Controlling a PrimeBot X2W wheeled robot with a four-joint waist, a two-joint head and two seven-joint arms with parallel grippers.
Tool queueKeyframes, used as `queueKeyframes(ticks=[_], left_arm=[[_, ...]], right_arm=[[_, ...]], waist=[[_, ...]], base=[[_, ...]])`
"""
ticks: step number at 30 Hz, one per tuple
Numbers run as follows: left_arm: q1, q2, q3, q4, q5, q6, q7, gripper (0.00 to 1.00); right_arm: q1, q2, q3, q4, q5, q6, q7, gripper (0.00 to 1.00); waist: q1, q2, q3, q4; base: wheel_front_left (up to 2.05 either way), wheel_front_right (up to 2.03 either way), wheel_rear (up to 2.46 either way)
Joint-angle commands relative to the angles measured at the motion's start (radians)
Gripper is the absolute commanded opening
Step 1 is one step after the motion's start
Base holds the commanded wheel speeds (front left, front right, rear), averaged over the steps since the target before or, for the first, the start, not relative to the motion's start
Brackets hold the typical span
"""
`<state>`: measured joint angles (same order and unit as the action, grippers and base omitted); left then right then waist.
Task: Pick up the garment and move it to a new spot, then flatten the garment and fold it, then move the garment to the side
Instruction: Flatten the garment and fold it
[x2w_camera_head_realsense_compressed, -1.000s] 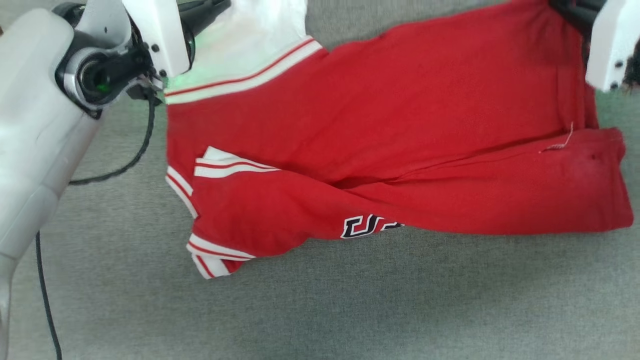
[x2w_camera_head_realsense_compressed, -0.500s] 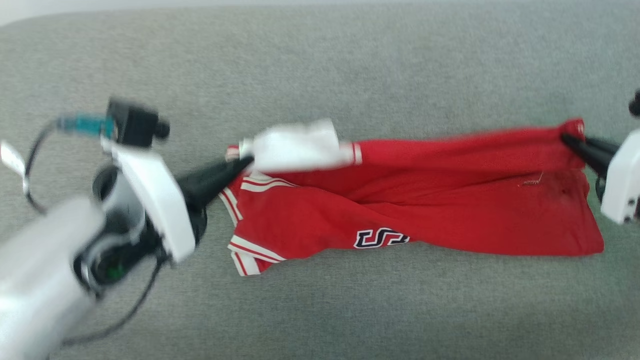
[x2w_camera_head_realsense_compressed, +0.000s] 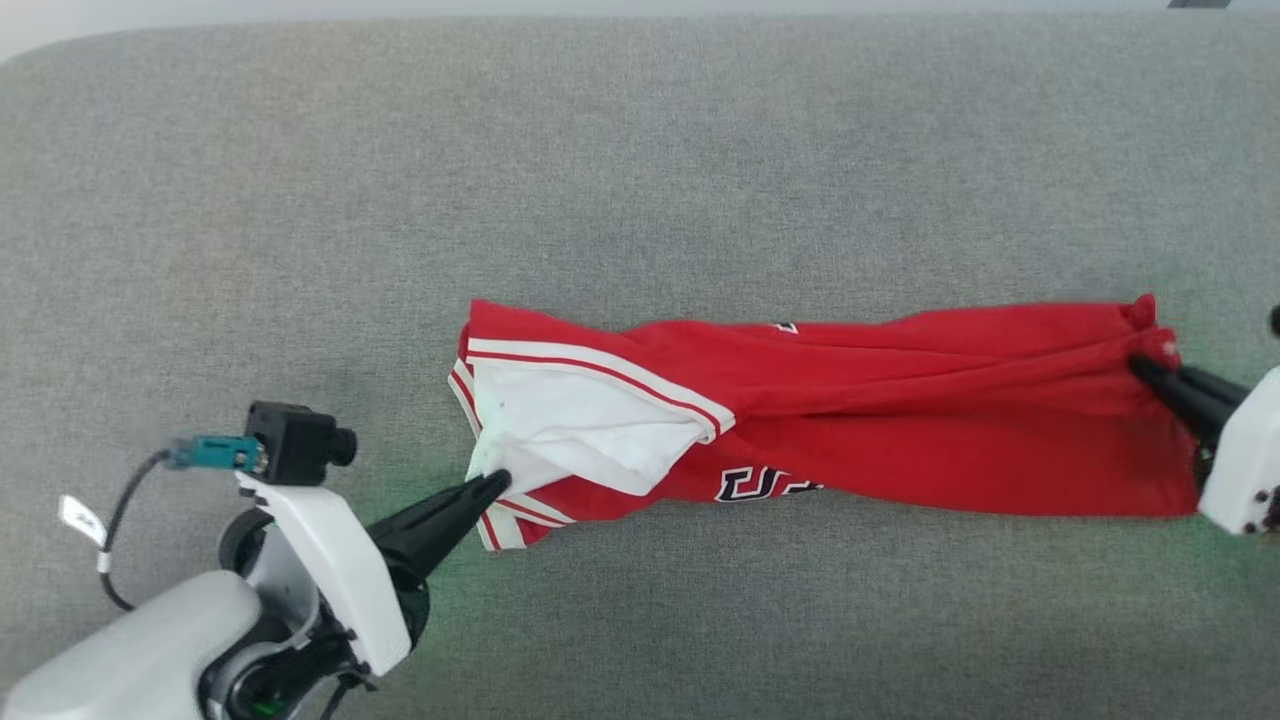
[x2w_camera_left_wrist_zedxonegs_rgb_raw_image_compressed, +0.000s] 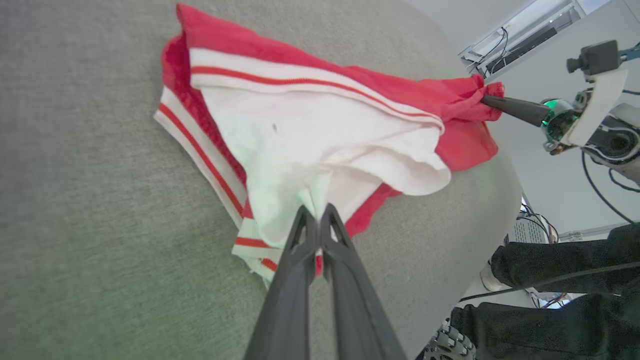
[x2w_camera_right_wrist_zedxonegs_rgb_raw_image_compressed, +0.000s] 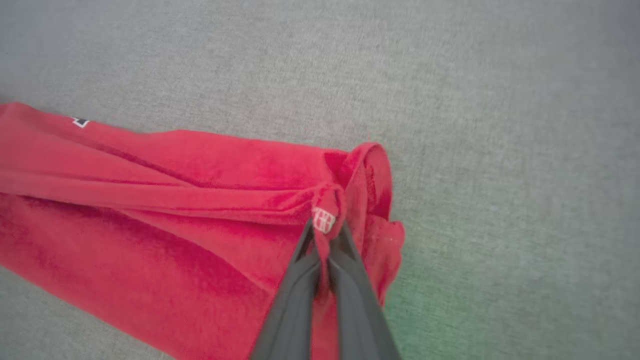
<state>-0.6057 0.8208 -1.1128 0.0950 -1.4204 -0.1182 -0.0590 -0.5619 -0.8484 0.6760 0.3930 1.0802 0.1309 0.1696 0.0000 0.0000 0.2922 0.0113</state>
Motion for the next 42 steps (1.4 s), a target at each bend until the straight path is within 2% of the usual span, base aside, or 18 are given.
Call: queueKeyframes(ticks=[1,6,11,12,13,14,16,18,24,32,37,42], left_arm=[[0.012,-0.011,0.000,0.017,0.006,0.003,-0.011,0.00],[0.008,-0.078,-0.003,0.109,0.010,-0.003,-0.040,0.00],[-0.020,-0.122,-0.021,0.193,0.040,-0.008,-0.049,0.00],[-0.022,-0.127,-0.019,0.203,0.040,-0.008,-0.056,0.00],[-0.022,-0.133,-0.016,0.209,0.040,-0.009,-0.066,0.24],[-0.021,-0.136,-0.013,0.214,0.042,-0.010,-0.076,0.36],[-0.015,-0.138,-0.017,0.219,0.049,-0.011,-0.092,0.55],[-0.003,-0.136,-0.012,0.219,0.053,-0.012,-0.119,1.00],[0.065,-0.143,0.009,0.208,0.052,-0.013,-0.181,1.00],[0.173,-0.198,0.077,0.262,0.064,-0.012,-0.205,1.00],[0.272,-0.271,0.251,0.313,0.194,0.002,-0.207,1.00],[0.377,-0.345,0.467,0.323,0.392,-0.001,-0.207,1.00]], right_arm=[[0.008,0.011,-0.006,0.008,-0.014,0.000,-0.004,0.00],[-0.013,0.075,-0.016,0.054,-0.059,0.000,-0.008,0.00],[-0.032,0.110,-0.013,0.085,-0.090,0.000,0.002,0.02],[-0.034,0.112,-0.013,0.084,-0.091,0.000,0.005,0.27],[-0.033,0.109,-0.014,0.080,-0.091,0.000,0.007,0.70],[-0.027,0.104,-0.010,0.074,-0.091,0.000,0.012,1.00],[-0.013,0.088,-0.015,0.058,-0.086,0.000,0.019,1.00],[0.005,0.069,-0.023,0.040,-0.075,0.000,0.030,1.00],[0.071,0.029,-0.073,0.039,-0.048,0.000,0.054,1.00],[0.148,0.052,-0.118,0.142,0.015,0.000,0.094,1.00],[0.184,0.064,-0.149,0.211,0.049,0.000,0.105,1.00],[0.188,0.076,-0.165,0.266,0.072,0.000,0.136,1.00]], waist=[[0.0000,0.0000,0.008,-0.002],[0.0000,0.0000,0.039,-0.013],[0.0000,0.0000,0.051,-0.015],[0.0000,0.0000,0.050,-0.014],[0.0000,0.0000,0.048,-0.013],[0.0000,0.0000,0.043,-0.011],[0.0000,0.0000,0.031,-0.006],[0.0000,0.0000,0.016,0.001],[0.0000,0.0000,-0.049,0.038],[0.0000,0.0000,-0.117,0.104],[0.0000,0.0000,-0.154,0.151],[0.0000,0.0000,-0.173,0.177]], base=[[0.00,0.00,0.00],[0.00,0.00,0.00],[0.00,0.00,0.00],[0.00,0.00,0.00],[0.00,0.00,0.00],[0.00,0.00,0.00],[0.00,0.00,0.00],[0.00,0.00,0.00],[0.00,0.00,0.00],[0.00,0.00,0.00],[0.00,0.00,0.00],[0.00,0.00,0.00]])
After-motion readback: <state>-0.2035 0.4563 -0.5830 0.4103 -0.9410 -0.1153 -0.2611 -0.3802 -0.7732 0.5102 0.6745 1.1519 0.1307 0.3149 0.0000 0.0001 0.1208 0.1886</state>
